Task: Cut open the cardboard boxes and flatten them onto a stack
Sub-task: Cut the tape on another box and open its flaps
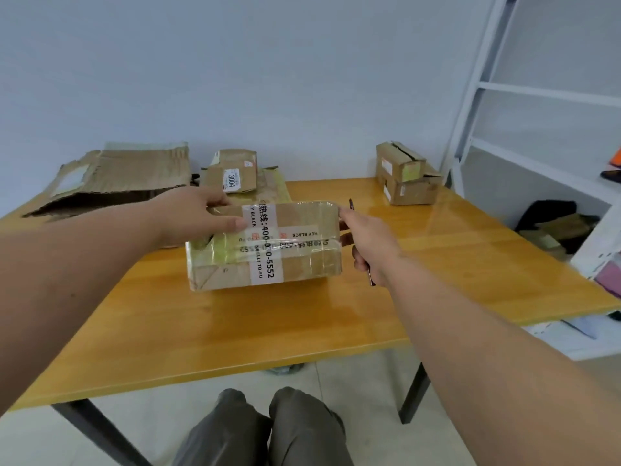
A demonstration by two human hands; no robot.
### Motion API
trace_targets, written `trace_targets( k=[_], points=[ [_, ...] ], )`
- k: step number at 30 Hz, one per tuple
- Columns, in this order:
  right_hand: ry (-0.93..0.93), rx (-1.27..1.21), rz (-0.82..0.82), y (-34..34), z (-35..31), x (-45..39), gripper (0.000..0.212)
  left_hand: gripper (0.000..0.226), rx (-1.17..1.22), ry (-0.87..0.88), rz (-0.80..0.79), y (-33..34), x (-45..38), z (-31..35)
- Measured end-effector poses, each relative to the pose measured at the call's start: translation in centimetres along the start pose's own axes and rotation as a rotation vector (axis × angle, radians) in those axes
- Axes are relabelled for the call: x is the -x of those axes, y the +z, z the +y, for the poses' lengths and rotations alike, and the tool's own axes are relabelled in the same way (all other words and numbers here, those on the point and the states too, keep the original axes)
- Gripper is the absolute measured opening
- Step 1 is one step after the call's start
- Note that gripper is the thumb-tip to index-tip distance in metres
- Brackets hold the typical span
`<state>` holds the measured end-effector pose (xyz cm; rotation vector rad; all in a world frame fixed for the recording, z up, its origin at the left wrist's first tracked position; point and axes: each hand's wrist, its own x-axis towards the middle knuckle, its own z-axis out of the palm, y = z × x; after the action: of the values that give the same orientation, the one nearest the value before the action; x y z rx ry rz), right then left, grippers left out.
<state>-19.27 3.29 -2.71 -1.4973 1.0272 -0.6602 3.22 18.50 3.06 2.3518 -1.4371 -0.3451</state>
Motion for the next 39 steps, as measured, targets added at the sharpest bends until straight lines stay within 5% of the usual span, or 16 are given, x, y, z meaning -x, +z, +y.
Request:
trace_targets(
  k=[6, 11, 16, 26, 39],
  points=[
    [-0.074, 0.057, 0.022, -0.6, 0.4, -0.1, 0.033, 0.075, -0.097, -0.099, 0.031, 0.4, -0.3, 1.8],
    [-0.145, 0.320, 0.070, -0.6, 1.6, -1.2, 0.028, 0.052, -0.103, -0.050, -0.024, 0.3, -0.8, 3.2],
    [-0.126, 0.444, 0.178, -0.5, 2.8, -1.2, 0.046, 0.049, 0.017, -0.025, -0.081, 0.5, -0.5, 2.4],
    [-0.102, 0.615, 0.229, -0.1, 3.6, -1.1, 0.025, 0.039, 0.058, 0.027, -0.022, 2.2, -1.0, 2.3],
    [-0.034, 0.664, 0.261, -0.5, 3.0, -0.6, 0.022, 0.070, -0.336, 0.094, -0.105, 2.2, 0.0, 4.4]
  ],
)
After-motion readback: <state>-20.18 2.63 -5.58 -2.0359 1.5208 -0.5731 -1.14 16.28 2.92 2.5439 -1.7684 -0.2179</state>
